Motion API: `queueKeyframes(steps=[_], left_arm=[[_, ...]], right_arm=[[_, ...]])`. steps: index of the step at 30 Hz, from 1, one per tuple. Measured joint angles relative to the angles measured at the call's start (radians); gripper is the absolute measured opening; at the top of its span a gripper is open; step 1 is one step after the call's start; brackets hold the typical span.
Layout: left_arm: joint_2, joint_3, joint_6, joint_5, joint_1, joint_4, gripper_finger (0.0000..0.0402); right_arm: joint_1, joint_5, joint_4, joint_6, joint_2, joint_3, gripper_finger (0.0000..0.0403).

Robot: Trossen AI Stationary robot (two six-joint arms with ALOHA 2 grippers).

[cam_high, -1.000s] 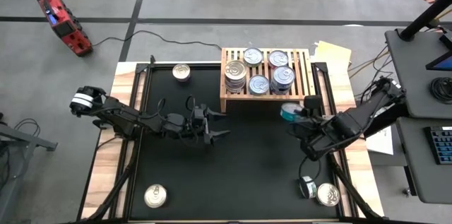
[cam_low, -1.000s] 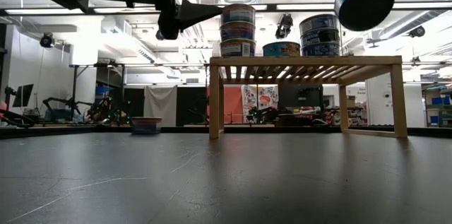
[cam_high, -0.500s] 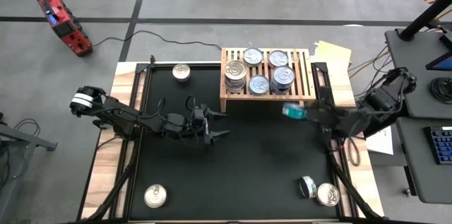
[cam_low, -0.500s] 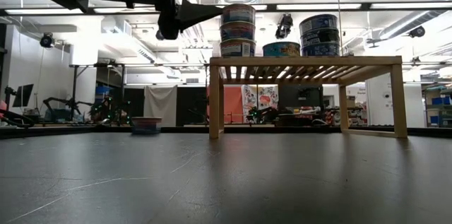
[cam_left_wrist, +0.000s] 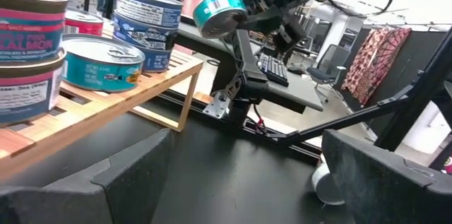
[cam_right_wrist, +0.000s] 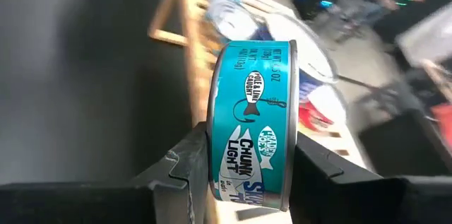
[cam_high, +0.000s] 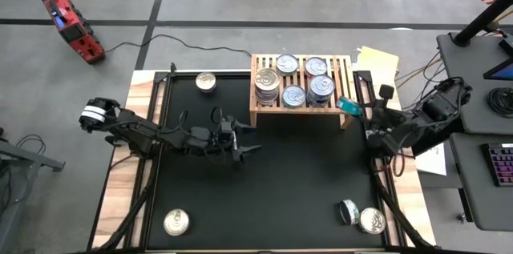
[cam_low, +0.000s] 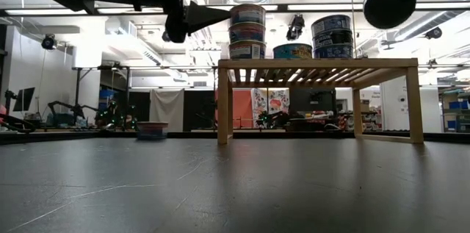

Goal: Stack canned seafood by type on shelf
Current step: Put the green blue tuna can on the shelf

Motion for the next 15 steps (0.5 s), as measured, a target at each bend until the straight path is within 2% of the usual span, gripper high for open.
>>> queueKeyframes(steps=[7,15], left_arm=[[0.0,0.0,0.0,0.0,0.011,0.004,0.0347],[0.0,0.0,0.0,0.0,0.012,0.004,0.0347]], right_arm=[[0.0,0.02,-0.089,0.098,0.027,-0.039,0.0125],[-0.002,0.06,-0.102,0.143,0.033,-0.095,0.0125]])
